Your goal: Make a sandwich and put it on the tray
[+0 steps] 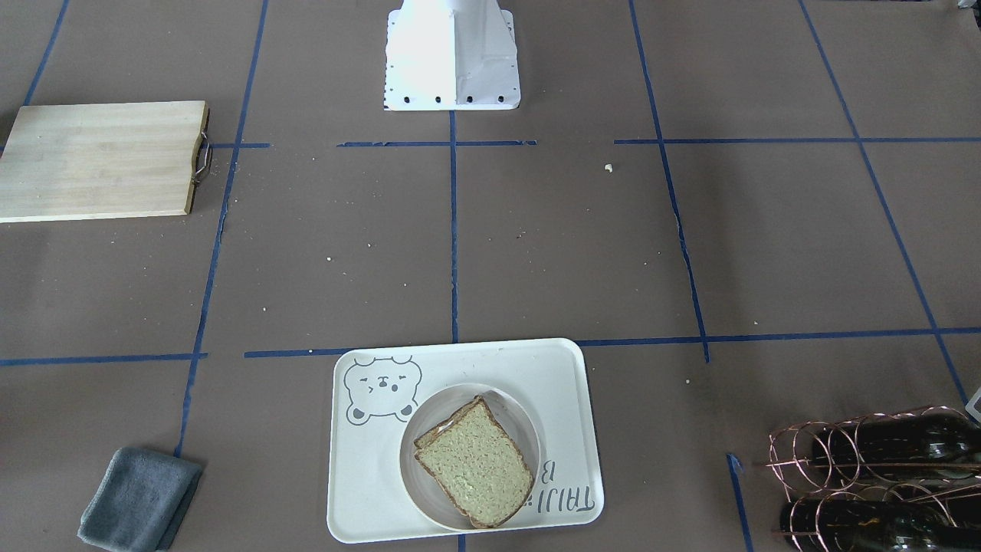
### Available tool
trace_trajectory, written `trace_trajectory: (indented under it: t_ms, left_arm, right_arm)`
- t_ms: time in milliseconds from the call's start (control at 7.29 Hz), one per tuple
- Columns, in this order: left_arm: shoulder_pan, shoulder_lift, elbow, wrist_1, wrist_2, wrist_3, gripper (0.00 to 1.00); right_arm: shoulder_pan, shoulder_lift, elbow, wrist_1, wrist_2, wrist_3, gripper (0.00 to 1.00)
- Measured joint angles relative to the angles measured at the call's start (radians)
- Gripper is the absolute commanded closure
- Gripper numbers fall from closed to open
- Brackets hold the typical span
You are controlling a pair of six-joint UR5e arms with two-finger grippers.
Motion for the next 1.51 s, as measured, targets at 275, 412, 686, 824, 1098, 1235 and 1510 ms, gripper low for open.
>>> trace_trajectory:
  t_ms: [275,412,686,824,1098,1235,1510]
  left_arm:
    - [0.0,0.0,0.0,0.0,-0.001,0.0,0.0]
    - [0.0,0.0,0.0,0.0,-0.001,0.001,0.0]
    - [0.0,0.0,0.002,0.0,-0.001,0.0,0.0]
    - [0.0,0.0,0.002,0.0,-0.002,0.0,0.0]
    - [0.0,0.0,0.001,0.0,-0.003,-0.001,0.0]
    - [0.0,-0.002,0.002,0.0,-0.003,-0.001,0.0]
    - [0.0,-0.004,0.003,0.0,-0.003,-0.001,0.0]
  right_arm:
    - [0.0,0.002,0.0,0.001,0.013,0.001,0.0]
    - [0.0,0.003,0.002,0.001,0.015,0.001,0.0]
    - [0.0,0.004,0.004,0.002,0.015,0.002,0.0]
    - [0.0,0.004,0.008,0.002,0.016,0.003,0.0]
    - [0.0,0.004,0.018,0.002,0.016,0.003,0.0]
    - [0.0,0.004,0.02,0.002,0.016,0.003,0.0]
    - [0.0,0.004,0.021,0.002,0.015,0.003,0.0]
